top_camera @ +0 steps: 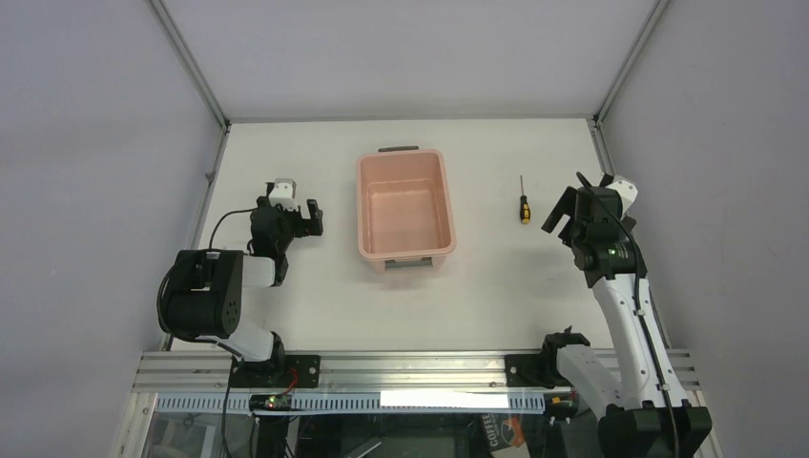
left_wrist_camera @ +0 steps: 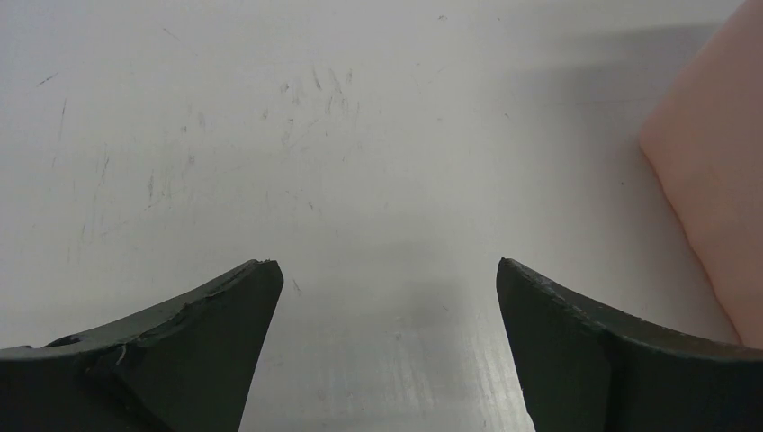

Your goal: Put the screwdriver in the bin

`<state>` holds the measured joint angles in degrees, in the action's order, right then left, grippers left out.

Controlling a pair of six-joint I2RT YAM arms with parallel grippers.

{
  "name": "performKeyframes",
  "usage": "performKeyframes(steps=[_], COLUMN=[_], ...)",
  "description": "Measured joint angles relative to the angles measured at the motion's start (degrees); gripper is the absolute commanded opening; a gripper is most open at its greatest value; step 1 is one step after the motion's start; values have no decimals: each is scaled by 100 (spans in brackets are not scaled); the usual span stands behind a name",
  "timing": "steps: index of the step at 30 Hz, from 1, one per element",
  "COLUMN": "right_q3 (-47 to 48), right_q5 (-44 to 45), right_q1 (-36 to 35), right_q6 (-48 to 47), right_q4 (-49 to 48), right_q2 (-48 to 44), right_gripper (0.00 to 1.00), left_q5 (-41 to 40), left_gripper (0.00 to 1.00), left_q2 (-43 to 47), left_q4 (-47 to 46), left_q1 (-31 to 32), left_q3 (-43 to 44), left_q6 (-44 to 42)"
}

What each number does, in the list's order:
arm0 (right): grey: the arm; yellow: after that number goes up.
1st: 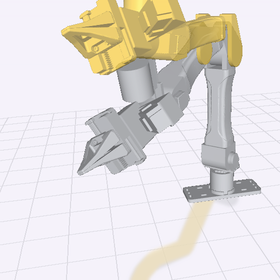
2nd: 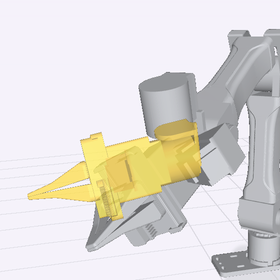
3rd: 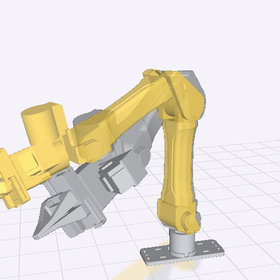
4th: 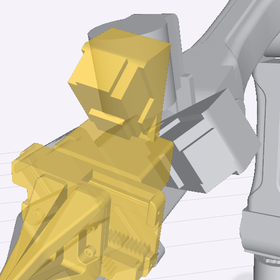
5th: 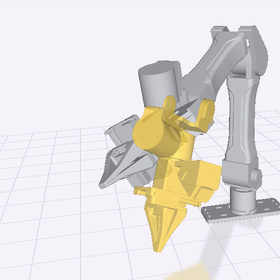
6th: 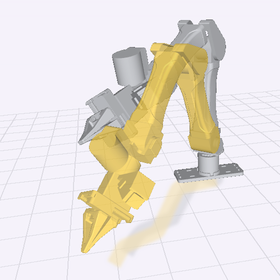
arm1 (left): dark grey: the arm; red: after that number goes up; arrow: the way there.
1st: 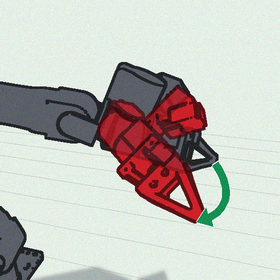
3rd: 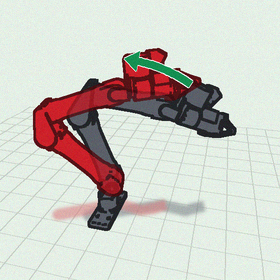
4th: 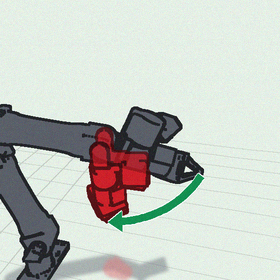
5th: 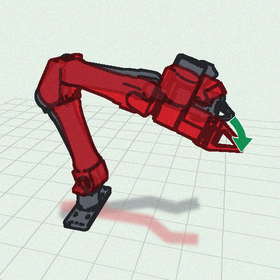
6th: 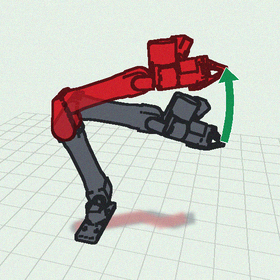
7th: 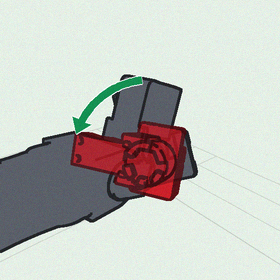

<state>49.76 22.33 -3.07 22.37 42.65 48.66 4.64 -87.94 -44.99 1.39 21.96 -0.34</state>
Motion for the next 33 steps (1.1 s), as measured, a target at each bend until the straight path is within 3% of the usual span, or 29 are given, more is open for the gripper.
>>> performKeyframes(steps=[9,18,27,30,33], right_q3=[509,2146,2966,3060,3257], right_q5=[-348,-881,-1222,-1266,-1272], right_q1=[0,0,0,0,0], right_q6=[-234,-494,-841,-929,-1043], right_q4=[201,352,391,354,358], right_q2=[699,3259,5530,6002,6369], right_gripper=[99,99,92,86,68], left_q5=[0,0,0,0,0], left_gripper=[99,99,99,99,99], left_q2=[0,0,0,0,0], left_q4=[0,0,0,0,0], left_q1=[0,0,0,0,0], left_q3=[0,0,0,0,0], left_q6=[0,0,0,0,0])
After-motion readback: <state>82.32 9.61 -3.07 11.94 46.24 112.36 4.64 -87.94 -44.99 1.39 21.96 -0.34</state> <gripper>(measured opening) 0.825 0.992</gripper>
